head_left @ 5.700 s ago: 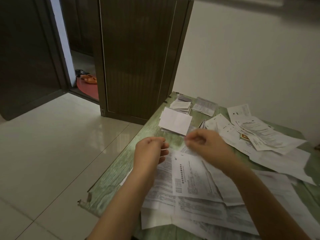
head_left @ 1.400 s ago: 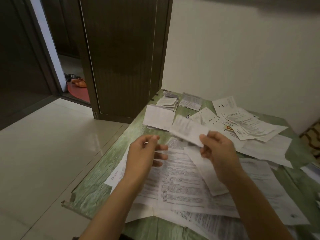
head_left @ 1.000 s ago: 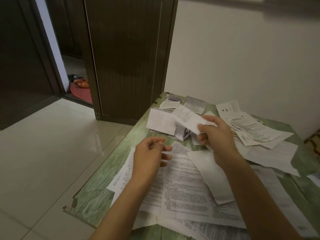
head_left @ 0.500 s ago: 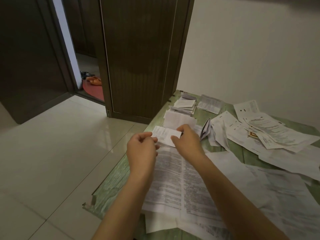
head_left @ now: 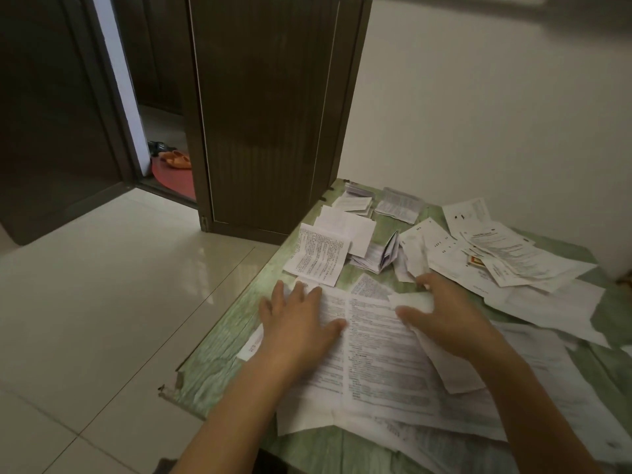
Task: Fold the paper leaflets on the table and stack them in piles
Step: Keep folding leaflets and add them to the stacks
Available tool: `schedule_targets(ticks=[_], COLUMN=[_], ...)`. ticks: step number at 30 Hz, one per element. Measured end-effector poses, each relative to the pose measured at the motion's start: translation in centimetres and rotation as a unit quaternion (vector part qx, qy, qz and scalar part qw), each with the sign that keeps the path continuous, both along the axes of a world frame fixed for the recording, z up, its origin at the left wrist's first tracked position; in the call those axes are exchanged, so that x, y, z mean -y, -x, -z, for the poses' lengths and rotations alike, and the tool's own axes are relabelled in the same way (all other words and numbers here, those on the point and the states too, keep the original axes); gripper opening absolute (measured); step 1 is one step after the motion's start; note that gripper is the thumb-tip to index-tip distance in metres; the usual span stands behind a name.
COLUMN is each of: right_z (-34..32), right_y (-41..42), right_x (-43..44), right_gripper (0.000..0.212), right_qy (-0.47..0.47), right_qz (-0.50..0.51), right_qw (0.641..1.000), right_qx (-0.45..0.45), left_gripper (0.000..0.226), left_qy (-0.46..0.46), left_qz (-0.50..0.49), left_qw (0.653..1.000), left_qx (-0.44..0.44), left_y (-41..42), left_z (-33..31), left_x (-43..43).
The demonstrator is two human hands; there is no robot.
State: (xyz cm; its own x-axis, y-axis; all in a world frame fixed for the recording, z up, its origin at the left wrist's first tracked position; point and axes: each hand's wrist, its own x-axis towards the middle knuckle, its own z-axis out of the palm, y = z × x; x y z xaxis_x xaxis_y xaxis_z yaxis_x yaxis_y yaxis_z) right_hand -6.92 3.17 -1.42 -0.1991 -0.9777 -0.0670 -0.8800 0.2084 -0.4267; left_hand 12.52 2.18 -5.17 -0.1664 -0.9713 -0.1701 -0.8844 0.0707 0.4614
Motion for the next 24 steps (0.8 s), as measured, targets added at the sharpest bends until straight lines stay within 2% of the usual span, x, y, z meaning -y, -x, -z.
schedule_targets(ticks=[3, 5, 8, 11, 13, 16, 17, 19, 21, 22, 24], right_z=[1.1, 1.6, 1.9, 1.4, 0.9, -0.6, -1.5, -3.5, -5.2, -5.2, -4.3], right_y=[0.6, 0.5, 0.1, -0.5, -0.9, -0.9, -1.0, -1.7, -2.7, -3.1, -3.7], right_x=[-1.5, -2.4, -3.1, -3.5, -3.4, -3.5, -3.7, -4.5, -5.0, -5.0, -4.4], right_gripper=[0.094, 0.098, 0.082, 0.049, 0.028, 0.027, 0.025, 0.023, 0.021, 0.018, 0.014], right_qy=[-0.064, -0.068, -0.032, -0.005, 0.02, 0.085, 0.125, 0.197, 0.215, 0.205, 0.18], right_qz=[0.017, 0.023, 0.027, 0.034, 0.032, 0.017, 0.006, -0.021, -0.039, -0.039, -0.025], right_qw=[0.998, 0.997, 0.999, 0.999, 0.997, 0.989, 0.989, 0.977, 0.927, 0.902, 0.884], right_qx=[-0.008, -0.001, -0.016, -0.031, -0.074, -0.118, -0.084, 0.083, 0.306, 0.379, 0.431], left_gripper=[0.074, 0.077, 0.079, 0.08, 0.079, 0.076, 0.074, 0.068, 0.074, 0.081, 0.077], left_qy=[-0.01, -0.022, -0.029, -0.02, -0.012, 0.036, 0.07, 0.106, 0.029, -0.03, -0.116], left_qz=[0.017, 0.027, 0.026, 0.013, 0.005, 0.005, 0.005, -0.021, -0.053, -0.064, -0.08], left_qw=[0.999, 0.998, 0.997, 0.996, 0.996, 0.997, 0.997, 0.982, 0.922, 0.886, 0.836], left_qx=[0.037, 0.058, 0.071, 0.081, 0.087, 0.065, 0.023, -0.157, -0.381, -0.458, -0.531], left_y=[0.1, 0.2, 0.2, 0.1, 0.1, 0.5, 0.7, 1.0, 1.3, 1.2, 0.6], left_z=[0.1, -0.1, -0.3, -0.4, -0.5, -0.6, -0.8, -1.6, -3.0, -3.5, -3.8], left_x=[-0.4, -0.8, -1.3, -2.1, -2.7, -3.2, -3.2, -3.3, -3.5, -3.4, -3.2])
